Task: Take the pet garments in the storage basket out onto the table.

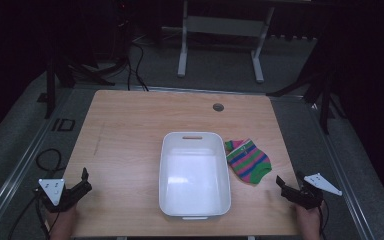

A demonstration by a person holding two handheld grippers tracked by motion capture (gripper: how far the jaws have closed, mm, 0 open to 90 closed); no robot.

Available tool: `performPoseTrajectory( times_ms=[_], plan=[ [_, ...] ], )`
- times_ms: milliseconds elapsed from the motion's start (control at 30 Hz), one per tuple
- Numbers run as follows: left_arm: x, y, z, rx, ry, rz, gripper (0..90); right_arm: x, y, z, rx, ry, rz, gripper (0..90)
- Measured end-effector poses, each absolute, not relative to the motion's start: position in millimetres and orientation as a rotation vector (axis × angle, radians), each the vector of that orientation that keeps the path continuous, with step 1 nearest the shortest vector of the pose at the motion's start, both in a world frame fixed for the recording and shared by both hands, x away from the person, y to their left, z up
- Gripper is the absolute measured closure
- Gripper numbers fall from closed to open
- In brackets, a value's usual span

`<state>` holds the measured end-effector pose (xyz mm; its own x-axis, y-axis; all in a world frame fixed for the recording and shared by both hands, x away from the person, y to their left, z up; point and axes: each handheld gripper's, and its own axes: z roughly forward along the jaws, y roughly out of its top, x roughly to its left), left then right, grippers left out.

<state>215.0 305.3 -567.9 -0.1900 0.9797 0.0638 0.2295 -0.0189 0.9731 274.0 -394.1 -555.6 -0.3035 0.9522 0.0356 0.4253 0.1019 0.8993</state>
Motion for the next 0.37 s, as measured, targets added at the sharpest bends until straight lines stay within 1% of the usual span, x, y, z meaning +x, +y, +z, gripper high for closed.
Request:
performPoseTrajectory(
  times_ms=[367],
  plan=[
    [214.8,305.2,-567.9,1.304,1.508,1.270,2.0,272.8,-401.5,-556.1,1.403,1.730,1.152,13.7]
  ],
)
